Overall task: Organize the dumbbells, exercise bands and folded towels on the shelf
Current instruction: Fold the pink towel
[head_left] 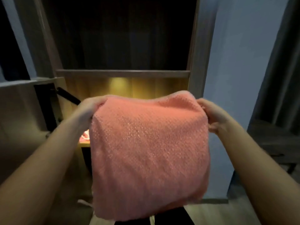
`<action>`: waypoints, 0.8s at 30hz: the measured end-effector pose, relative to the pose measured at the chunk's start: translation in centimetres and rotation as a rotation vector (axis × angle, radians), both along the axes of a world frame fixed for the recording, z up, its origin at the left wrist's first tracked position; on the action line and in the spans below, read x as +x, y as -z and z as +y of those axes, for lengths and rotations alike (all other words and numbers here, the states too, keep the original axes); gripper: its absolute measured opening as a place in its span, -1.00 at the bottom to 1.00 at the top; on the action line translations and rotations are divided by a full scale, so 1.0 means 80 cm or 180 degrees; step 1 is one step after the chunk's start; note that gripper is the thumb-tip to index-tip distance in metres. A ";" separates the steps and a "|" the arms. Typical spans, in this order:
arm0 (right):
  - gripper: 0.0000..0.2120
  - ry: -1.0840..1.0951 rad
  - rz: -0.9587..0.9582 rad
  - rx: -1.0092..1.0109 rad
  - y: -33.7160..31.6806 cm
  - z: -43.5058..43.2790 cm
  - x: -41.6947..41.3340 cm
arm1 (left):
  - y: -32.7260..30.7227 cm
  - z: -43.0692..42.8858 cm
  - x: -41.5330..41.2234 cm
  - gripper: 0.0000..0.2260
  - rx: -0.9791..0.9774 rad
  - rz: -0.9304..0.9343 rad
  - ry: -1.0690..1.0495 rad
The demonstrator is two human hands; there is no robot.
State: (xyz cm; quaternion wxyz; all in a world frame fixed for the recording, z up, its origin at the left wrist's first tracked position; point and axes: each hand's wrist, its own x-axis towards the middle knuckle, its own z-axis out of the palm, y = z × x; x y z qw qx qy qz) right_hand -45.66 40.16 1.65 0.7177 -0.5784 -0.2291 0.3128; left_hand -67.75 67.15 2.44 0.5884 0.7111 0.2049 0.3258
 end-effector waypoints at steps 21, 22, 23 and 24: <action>-0.81 0.0476 -0.0594 -0.3065 0.404 0.058 -0.018 | 0.427 -0.025 0.034 -0.83 -0.0016 0.2794 -0.0617; -0.84 0.0504 -0.0650 -0.2958 0.410 0.059 -0.019 | 0.429 -0.033 0.033 -0.84 0.0059 0.2668 -0.0600; -0.85 0.0567 -0.0721 -0.2833 0.414 0.059 -0.020 | 0.432 -0.038 0.033 -0.85 0.0137 0.2495 -0.0587; -0.86 0.0638 -0.0814 -0.2720 0.416 0.059 -0.020 | 0.433 -0.043 0.033 -0.86 0.0197 0.2325 -0.0580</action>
